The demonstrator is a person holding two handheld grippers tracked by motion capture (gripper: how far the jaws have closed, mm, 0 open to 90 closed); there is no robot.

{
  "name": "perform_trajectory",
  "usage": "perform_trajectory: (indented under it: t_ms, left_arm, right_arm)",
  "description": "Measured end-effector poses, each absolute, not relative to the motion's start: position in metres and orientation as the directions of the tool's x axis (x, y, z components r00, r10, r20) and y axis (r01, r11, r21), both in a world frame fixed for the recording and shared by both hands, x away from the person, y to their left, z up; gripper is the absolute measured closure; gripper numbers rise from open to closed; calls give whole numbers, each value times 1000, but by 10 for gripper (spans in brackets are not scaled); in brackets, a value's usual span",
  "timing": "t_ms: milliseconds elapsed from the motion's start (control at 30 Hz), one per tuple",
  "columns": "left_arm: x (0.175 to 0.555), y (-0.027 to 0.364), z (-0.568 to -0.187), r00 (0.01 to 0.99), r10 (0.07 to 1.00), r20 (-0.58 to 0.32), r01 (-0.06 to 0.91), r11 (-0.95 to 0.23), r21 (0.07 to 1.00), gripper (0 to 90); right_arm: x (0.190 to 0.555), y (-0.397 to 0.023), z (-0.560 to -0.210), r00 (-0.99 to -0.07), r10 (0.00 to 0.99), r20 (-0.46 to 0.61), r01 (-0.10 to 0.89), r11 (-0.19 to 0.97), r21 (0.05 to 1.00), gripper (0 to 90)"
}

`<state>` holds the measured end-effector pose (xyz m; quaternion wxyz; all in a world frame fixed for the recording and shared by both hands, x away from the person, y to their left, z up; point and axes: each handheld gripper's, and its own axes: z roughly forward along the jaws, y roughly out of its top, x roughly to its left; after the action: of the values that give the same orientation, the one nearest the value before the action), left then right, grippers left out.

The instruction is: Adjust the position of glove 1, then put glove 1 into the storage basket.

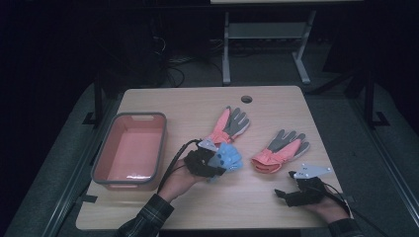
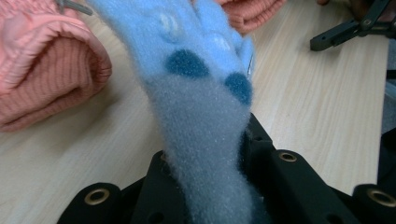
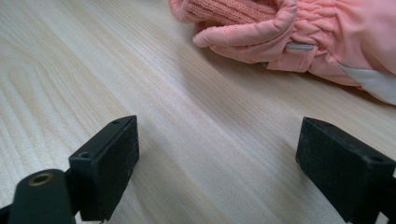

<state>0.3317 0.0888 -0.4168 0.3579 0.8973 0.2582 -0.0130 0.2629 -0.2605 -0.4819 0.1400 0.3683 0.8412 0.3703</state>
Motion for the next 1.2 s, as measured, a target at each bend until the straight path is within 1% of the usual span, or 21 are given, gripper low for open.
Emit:
perform_trajectory:
  t_ms: [233,467,700,1200]
  left_arm:
    - [333,100,-405,855,473,-215,487,-585,649,743]
    - [337,120,-390,828,518,-214,511,-543,666,744]
    - [343,150,-375,802,559,-208,530,-506,680,744]
    - [351,219,-357,696,695,-182,591,-409,695,743]
  right_arm:
    - [263,-260,-482,-689,724,37,516,454,726,129]
    - [263,-260,-482,-689,724,37,516,454,726,129]
    - [263,-260,-482,-689,723,37,516,454,726,127]
    - [263,-260,-482,-689,723,37,516,455,726,127]
